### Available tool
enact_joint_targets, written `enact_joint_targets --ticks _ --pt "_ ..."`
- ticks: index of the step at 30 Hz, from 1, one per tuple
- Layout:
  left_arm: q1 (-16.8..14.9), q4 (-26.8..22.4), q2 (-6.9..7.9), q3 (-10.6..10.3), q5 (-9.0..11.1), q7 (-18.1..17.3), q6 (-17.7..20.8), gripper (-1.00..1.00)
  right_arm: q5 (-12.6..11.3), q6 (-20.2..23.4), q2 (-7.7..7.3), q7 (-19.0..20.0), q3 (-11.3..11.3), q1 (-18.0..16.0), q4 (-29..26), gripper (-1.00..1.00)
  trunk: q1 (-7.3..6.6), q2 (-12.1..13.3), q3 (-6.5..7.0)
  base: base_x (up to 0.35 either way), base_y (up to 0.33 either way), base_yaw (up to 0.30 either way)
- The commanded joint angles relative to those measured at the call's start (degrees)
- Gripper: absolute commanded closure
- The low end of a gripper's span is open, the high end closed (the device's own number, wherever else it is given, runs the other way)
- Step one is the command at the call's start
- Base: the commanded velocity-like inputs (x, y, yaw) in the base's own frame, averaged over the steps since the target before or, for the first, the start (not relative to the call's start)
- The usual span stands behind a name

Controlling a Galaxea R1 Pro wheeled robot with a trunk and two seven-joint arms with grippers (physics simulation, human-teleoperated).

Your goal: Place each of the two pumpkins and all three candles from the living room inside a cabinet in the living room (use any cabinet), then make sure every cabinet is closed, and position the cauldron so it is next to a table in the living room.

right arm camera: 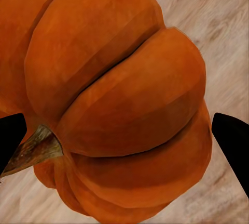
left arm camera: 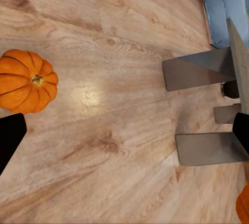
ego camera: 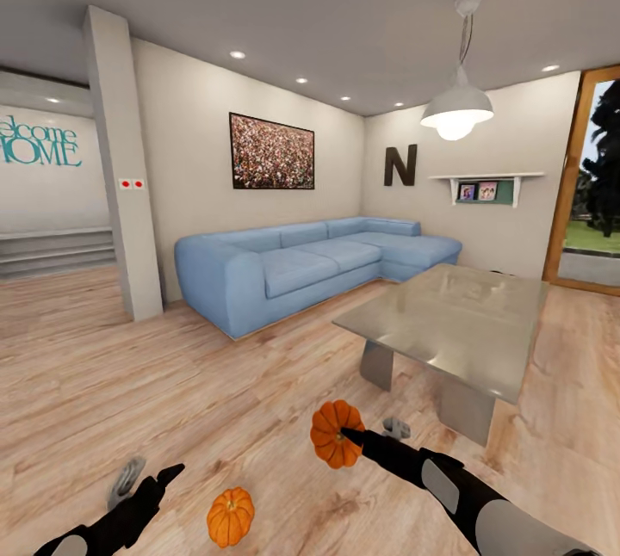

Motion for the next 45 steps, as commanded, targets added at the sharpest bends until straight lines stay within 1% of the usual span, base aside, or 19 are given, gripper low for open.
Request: enact_joint_targets --ticks 1,4,8,24,27,30,32,38,45 --pt "0.0 0.1 -0.29 -0.2 0.3 0.0 0.2 -1.0 -0.6 0.1 -0.02 0.0 0.2 -0.1 0.0 1.0 -0.01 0.0 -0.07 0.004 0.0 0.0" --pt "-0.1 1.7 -0.53 -0.7 0.3 0.1 0.0 -1.0 -0.6 -0.3 0.0 0.0 0.2 -0.1 0.0 1.0 -0.01 0.0 -0.07 0.002 0.0 0.0" --pt "-0.1 3.3 -0.63 -0.8 0.2 0.1 -0.1 -1.0 -0.6 -0.4 0.01 0.0 0.3 -0.1 0.0 1.0 -0.01 0.0 -0.07 0.0 0.0 0.0" --pt "-0.1 3.8 -0.67 -0.8 0.2 -0.3 -0.3 -1.0 -0.4 -0.4 -0.08 1.1 0.5 -0.1 -0.1 1.0 -0.01 0.0 -0.07 0.0 0.0 0.0" --pt "-0.1 3.8 -0.72 -0.8 0.2 -0.4 -0.3 -1.0 -0.4 -0.4 -0.13 2.1 0.5 -0.1 -0.5 1.0 -0.01 0.0 -0.07 0.0 0.0 0.0" --pt "-0.1 3.8 -0.69 -0.8 0.3 -0.4 -0.3 -1.0 -0.3 -0.4 -0.15 5.4 0.6 -0.1 -1.8 1.0 -0.01 0.0 -0.07 0.0 0.0 0.0" --pt "-0.1 3.8 -0.68 -0.8 0.2 -0.5 -0.3 -1.0 -0.3 -0.4 -0.15 6.4 0.6 -0.1 -2.2 1.0 -0.01 0.0 -0.07 0.0 0.0 0.0" --pt "-0.1 3.8 -0.73 -0.8 0.3 -0.5 -0.3 -1.0 -0.3 -0.3 -0.15 7.1 0.6 -0.1 -2.4 1.0 -0.01 0.0 -0.07 0.0 0.0 0.0" --pt "-0.1 3.8 -0.68 -0.7 0.3 -0.6 -0.3 -1.0 -0.3 -0.3 -0.07 7.0 0.6 -0.1 -2.4 1.0 -0.01 0.0 -0.07 0.0 0.0 0.0"
